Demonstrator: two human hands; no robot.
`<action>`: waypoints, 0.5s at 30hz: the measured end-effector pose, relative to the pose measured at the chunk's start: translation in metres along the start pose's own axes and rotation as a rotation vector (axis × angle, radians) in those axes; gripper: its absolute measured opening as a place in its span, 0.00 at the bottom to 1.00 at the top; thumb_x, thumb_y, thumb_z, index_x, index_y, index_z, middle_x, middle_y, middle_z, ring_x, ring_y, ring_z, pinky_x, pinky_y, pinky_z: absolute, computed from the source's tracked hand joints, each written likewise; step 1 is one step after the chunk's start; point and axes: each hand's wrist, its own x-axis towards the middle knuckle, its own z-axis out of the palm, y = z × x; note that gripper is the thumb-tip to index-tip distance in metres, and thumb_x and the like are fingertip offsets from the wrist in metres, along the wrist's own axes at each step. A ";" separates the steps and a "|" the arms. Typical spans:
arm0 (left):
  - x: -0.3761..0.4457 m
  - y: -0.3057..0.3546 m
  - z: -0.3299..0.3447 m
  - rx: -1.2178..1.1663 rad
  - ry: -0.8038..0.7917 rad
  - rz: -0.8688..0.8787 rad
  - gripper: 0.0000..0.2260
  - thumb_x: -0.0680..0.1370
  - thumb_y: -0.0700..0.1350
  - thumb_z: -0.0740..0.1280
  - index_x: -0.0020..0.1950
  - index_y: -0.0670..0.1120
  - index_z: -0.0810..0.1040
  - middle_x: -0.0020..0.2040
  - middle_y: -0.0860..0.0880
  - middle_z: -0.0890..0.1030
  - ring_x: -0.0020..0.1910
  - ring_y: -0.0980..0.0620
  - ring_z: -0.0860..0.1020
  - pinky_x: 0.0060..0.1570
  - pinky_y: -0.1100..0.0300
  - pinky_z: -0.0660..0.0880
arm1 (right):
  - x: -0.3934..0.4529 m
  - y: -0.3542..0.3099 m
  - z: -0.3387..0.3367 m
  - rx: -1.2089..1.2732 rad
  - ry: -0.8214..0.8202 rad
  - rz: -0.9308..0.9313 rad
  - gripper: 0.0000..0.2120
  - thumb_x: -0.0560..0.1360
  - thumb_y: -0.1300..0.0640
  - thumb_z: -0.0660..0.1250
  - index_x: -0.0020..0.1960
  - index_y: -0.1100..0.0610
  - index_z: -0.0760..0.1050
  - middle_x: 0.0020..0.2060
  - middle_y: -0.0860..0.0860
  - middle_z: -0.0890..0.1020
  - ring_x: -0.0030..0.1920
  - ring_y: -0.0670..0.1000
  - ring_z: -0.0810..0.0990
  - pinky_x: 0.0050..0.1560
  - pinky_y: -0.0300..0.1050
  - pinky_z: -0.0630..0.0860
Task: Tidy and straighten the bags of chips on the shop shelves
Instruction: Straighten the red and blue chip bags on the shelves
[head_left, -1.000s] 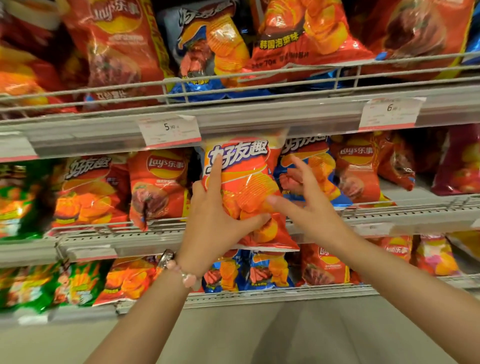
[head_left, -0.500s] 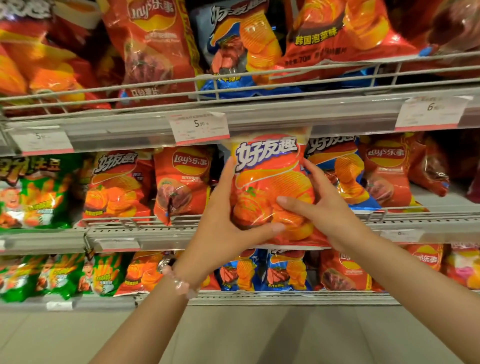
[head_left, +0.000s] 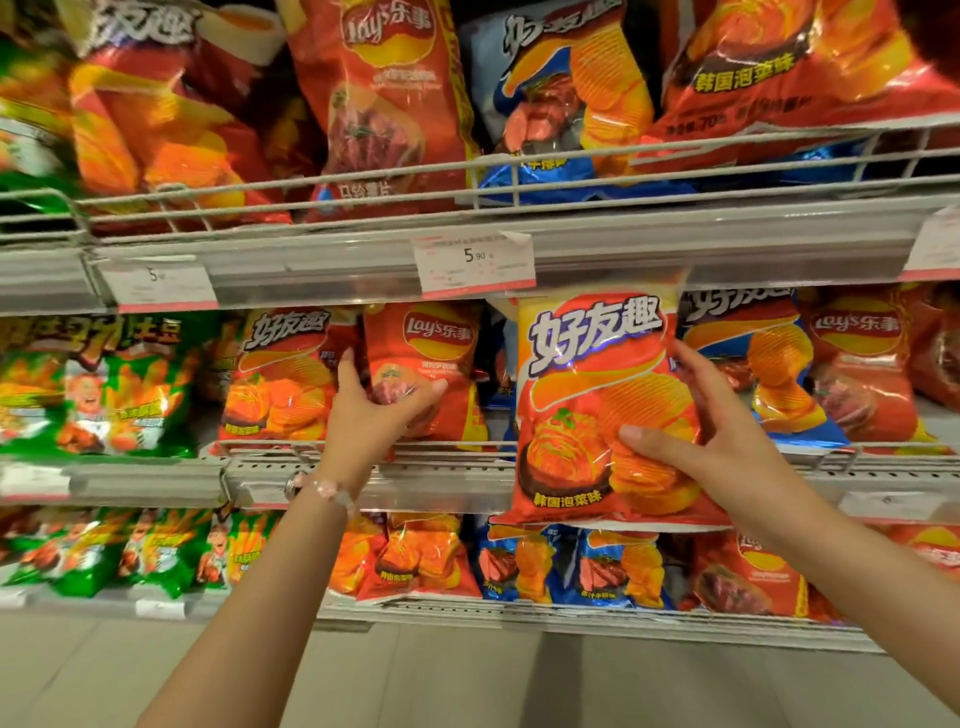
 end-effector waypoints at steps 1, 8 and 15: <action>0.004 0.000 0.000 -0.028 -0.010 -0.009 0.56 0.60 0.59 0.79 0.78 0.50 0.50 0.69 0.49 0.70 0.64 0.52 0.73 0.63 0.52 0.73 | 0.000 0.000 0.002 -0.012 0.000 -0.007 0.37 0.56 0.44 0.77 0.60 0.26 0.65 0.58 0.37 0.79 0.55 0.39 0.80 0.43 0.35 0.79; 0.014 0.006 -0.002 -0.166 0.064 0.041 0.21 0.69 0.46 0.77 0.58 0.51 0.72 0.50 0.53 0.81 0.47 0.58 0.81 0.44 0.62 0.78 | 0.003 0.001 0.012 -0.092 0.016 -0.035 0.44 0.57 0.43 0.76 0.68 0.33 0.61 0.63 0.43 0.76 0.58 0.42 0.78 0.54 0.47 0.79; 0.007 0.020 -0.035 -0.270 -0.018 0.017 0.26 0.63 0.52 0.78 0.57 0.46 0.77 0.47 0.49 0.84 0.46 0.50 0.83 0.38 0.61 0.79 | 0.004 -0.005 0.028 -0.116 0.026 -0.024 0.41 0.57 0.41 0.75 0.65 0.29 0.60 0.59 0.42 0.78 0.53 0.39 0.80 0.49 0.41 0.81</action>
